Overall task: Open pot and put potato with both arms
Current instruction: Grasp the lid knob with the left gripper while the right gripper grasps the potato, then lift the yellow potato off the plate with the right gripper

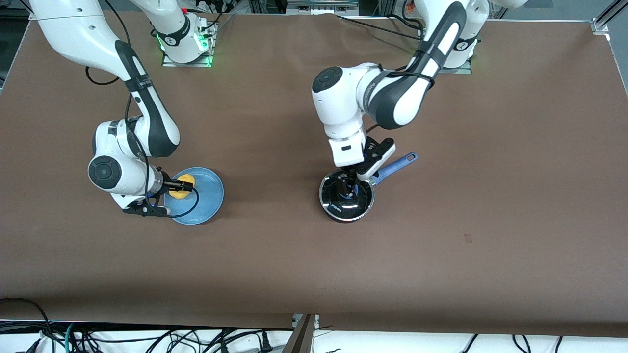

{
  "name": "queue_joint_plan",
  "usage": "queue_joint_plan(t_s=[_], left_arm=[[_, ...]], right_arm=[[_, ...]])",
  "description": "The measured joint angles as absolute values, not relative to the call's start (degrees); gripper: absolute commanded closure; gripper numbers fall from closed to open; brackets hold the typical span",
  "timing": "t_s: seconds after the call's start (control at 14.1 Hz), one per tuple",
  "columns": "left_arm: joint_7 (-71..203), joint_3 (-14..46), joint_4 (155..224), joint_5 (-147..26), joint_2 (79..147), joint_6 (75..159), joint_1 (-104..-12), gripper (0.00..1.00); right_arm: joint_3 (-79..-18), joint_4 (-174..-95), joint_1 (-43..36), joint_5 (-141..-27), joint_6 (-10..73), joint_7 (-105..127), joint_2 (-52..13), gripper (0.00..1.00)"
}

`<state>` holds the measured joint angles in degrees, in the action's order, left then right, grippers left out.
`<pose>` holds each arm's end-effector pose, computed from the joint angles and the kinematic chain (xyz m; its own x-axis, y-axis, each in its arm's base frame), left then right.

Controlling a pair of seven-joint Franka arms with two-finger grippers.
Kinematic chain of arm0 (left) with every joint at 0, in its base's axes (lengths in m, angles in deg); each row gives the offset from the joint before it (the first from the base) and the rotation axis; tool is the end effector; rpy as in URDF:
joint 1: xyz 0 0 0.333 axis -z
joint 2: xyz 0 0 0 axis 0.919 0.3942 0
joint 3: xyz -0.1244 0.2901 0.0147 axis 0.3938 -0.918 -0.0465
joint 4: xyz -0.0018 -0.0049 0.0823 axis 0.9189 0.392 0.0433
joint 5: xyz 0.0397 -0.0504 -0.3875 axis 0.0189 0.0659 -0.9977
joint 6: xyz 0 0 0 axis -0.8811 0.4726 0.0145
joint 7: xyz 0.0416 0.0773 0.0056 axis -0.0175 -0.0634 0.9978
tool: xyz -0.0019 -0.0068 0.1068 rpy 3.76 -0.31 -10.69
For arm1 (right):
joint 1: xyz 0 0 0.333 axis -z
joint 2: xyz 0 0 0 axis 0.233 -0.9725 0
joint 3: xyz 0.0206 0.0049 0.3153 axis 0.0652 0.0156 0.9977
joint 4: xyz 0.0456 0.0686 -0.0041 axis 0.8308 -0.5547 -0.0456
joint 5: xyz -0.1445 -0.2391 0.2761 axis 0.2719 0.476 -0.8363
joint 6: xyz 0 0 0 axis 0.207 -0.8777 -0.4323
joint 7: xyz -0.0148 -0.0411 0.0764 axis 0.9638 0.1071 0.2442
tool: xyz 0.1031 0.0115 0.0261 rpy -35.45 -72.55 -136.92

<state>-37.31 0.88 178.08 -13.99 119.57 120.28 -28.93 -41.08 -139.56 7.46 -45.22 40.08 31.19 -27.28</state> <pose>0.5519 -0.4366 0.3319 0.5440 0.6763 0.4967 0.7429 -0.6634 0.0895 0.6256 0.0831 0.2278 0.9776 -0.1101 -0.1795 -0.1013 -0.9932 0.0579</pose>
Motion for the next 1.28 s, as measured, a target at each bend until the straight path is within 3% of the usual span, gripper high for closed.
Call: queue_joint_plan(t_s=[0.43,0.85,1.28], left_arm=[[-46.8,0.8,178.4,-4.9,124.3,118.0,-24.8,0.00],[-52.3,0.7,178.3,-0.9,126.1,115.8,-23.7,0.00],[-54.3,0.1,173.1,-0.8,129.4,112.6,-23.1,0.00]], right_arm=[[-41.0,-139.0,7.3,-45.2,41.9,34.4,-29.0,0.09],[-41.0,-138.7,7.5,-47.1,42.2,34.9,-30.4,0.36],[-41.0,-135.4,7.4,-47.5,38.1,35.0,-30.4,0.37]])
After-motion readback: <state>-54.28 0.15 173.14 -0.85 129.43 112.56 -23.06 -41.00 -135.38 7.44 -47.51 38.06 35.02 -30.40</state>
